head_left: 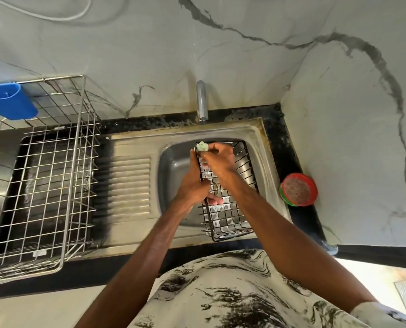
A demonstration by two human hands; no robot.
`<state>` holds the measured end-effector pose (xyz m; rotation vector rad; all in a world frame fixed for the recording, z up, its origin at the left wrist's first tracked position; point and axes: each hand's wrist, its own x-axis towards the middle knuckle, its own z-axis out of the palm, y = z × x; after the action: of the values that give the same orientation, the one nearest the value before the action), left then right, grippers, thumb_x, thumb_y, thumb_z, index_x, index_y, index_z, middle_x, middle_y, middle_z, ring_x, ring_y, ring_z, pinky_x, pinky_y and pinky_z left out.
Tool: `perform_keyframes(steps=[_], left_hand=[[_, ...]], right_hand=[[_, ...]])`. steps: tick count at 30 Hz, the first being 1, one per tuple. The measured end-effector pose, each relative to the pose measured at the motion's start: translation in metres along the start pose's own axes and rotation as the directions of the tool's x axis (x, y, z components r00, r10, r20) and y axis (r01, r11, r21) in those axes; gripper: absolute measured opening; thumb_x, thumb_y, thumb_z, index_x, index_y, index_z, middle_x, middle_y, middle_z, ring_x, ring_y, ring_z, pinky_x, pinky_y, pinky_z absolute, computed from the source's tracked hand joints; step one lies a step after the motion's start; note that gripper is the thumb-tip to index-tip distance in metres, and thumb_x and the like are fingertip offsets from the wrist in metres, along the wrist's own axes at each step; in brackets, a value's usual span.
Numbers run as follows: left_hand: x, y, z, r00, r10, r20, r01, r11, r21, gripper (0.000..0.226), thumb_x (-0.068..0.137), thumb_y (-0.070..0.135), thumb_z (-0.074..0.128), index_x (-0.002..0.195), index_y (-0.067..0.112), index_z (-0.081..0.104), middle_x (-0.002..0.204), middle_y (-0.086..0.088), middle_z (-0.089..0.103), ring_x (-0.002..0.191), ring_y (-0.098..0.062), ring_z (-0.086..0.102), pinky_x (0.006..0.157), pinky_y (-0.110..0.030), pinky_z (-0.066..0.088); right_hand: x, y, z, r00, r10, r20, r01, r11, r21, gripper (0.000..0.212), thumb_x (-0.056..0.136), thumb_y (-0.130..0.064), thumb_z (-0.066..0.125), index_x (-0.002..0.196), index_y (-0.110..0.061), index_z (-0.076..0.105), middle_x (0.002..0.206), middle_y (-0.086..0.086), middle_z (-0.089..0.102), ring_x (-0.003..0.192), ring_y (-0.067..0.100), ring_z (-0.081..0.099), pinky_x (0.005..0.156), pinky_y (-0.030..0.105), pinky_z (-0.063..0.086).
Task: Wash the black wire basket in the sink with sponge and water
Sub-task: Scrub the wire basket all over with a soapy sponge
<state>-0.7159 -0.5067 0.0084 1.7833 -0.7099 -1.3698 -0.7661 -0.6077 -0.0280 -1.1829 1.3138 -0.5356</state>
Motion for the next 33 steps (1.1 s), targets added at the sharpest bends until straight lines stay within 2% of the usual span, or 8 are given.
perform_keyframes(steps=[7, 10, 12, 15, 17, 21, 25, 33], left_hand=[[0.011, 0.003, 0.003, 1.000, 0.007, 0.004, -0.008, 0.999, 0.040, 0.101, 0.095, -0.017, 0.042, 0.161, 0.047, 0.000, 0.171, -0.018, 0.011, 0.069, -0.036, 0.078, 0.058, -0.049, 0.064], [0.010, 0.001, -0.002, 1.000, 0.030, -0.001, -0.030, 1.000, 0.007, 0.096, 0.094, -0.019, 0.042, 0.161, 0.042, 0.008, 0.167, -0.021, 0.024, 0.070, -0.037, 0.078, 0.055, -0.044, 0.064], [0.008, 0.000, -0.010, 0.999, 0.034, -0.022, -0.034, 0.999, -0.021, 0.089, 0.096, -0.016, 0.045, 0.158, 0.039, 0.014, 0.161, -0.019, 0.037, 0.071, -0.038, 0.078, 0.057, -0.047, 0.064], [0.010, -0.004, -0.026, 0.999, -0.003, -0.045, -0.002, 0.995, -0.103, 0.079, 0.101, -0.011, 0.043, 0.157, 0.037, 0.016, 0.160, -0.023, 0.040, 0.075, -0.038, 0.078, 0.064, -0.049, 0.065], [0.011, -0.005, -0.034, 0.999, -0.019, -0.045, 0.011, 0.986, -0.165, 0.076, 0.103, -0.009, 0.043, 0.160, 0.033, 0.013, 0.160, -0.028, 0.036, 0.077, -0.041, 0.078, 0.066, -0.048, 0.065], [0.010, -0.004, -0.036, 0.997, -0.012, -0.072, -0.001, 0.984, -0.176, 0.069, 0.105, -0.008, 0.039, 0.161, 0.023, 0.012, 0.136, -0.029, 0.058, 0.079, -0.043, 0.077, 0.069, -0.050, 0.065], [0.008, -0.006, -0.035, 0.997, -0.027, -0.066, 0.014, 0.980, -0.196, 0.069, 0.107, -0.005, 0.035, 0.163, 0.019, 0.002, 0.098, -0.037, 0.069, 0.080, -0.043, 0.077, 0.069, -0.045, 0.066], [0.016, -0.009, -0.057, 0.979, -0.196, 0.056, 0.203, 0.927, -0.314, 0.058, 0.098, 0.004, 0.059, 0.149, 0.009, 0.033, 0.139, -0.024, 0.059, 0.092, -0.044, 0.076, 0.069, -0.043, 0.065]], right_hand=[[-0.007, -0.008, -0.009, 0.988, 0.063, -0.138, -0.027, 0.968, 0.251, 0.024, 0.084, 0.005, 0.074, 0.107, 0.003, 0.071, 0.094, 0.016, 0.076, 0.065, 0.016, 0.072, 0.062, 0.025, 0.062], [-0.012, -0.007, -0.028, 1.000, 0.001, 0.024, -0.002, 0.998, 0.059, 0.028, 0.089, -0.001, 0.072, 0.116, -0.005, 0.067, 0.100, 0.010, 0.076, 0.081, 0.020, 0.077, 0.074, 0.037, 0.064], [-0.014, -0.001, -0.049, 0.982, -0.190, 0.005, 0.189, 0.969, -0.159, 0.026, 0.091, -0.006, 0.071, 0.116, -0.010, 0.068, 0.101, 0.005, 0.076, 0.083, 0.017, 0.076, 0.071, 0.038, 0.064], [-0.017, 0.006, -0.080, 0.848, -0.516, -0.119, 0.406, 0.777, -0.482, 0.023, 0.090, -0.012, 0.072, 0.113, -0.009, 0.073, 0.101, 0.004, 0.076, 0.074, 0.007, 0.068, 0.060, 0.007, 0.051], [-0.015, 0.011, -0.096, 0.820, -0.560, -0.120, 0.384, 0.694, -0.610, 0.028, 0.087, -0.010, 0.076, 0.115, -0.004, 0.073, 0.101, 0.008, 0.071, 0.082, 0.011, 0.062, 0.069, 0.000, 0.041], [-0.003, 0.016, -0.101, 0.922, -0.385, 0.038, 0.341, 0.762, -0.551, 0.037, 0.089, -0.017, 0.076, 0.124, -0.008, 0.069, 0.117, 0.007, 0.065, 0.094, 0.013, 0.063, 0.076, 0.008, 0.048], [-0.003, 0.019, -0.087, 0.873, -0.475, 0.107, 0.452, 0.711, -0.539, 0.028, 0.091, -0.012, 0.072, 0.117, -0.004, 0.071, 0.109, 0.013, 0.074, 0.078, 0.021, 0.073, 0.065, 0.034, 0.063], [-0.012, -0.002, -0.088, 0.797, -0.597, 0.091, 0.534, 0.626, -0.568, 0.026, 0.091, 0.001, 0.067, 0.116, -0.005, 0.073, 0.108, 0.009, 0.075, 0.090, 0.019, 0.073, 0.073, 0.007, 0.049]])
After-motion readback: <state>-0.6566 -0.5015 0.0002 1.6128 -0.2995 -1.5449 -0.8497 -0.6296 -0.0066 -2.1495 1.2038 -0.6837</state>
